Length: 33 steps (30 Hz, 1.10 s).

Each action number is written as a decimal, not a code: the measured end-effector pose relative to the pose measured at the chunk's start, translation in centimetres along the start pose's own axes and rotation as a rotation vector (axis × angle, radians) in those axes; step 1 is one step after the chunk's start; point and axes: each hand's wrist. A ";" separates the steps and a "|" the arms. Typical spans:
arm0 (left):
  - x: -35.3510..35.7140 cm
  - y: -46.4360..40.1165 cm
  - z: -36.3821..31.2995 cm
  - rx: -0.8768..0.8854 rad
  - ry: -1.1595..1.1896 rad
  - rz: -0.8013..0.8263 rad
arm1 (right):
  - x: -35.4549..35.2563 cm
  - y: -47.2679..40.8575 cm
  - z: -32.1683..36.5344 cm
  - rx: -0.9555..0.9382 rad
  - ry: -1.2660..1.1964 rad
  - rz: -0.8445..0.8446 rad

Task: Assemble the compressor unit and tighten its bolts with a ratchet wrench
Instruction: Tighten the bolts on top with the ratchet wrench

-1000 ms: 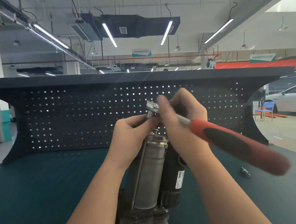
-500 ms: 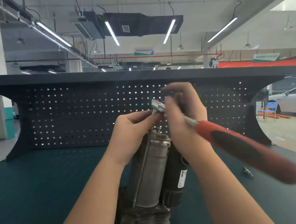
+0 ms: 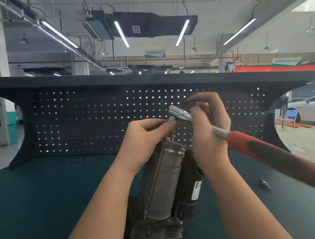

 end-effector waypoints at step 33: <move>0.4 0.1 -0.1 -0.024 0.085 0.012 | -1.0 -0.7 -0.7 0.294 -0.121 0.230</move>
Point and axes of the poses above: each hand's wrist, its own y-axis away from the middle knuckle, its own x-axis out of the palm, z = x × y, and after that the axes turned 10 degrees about y, right-handed
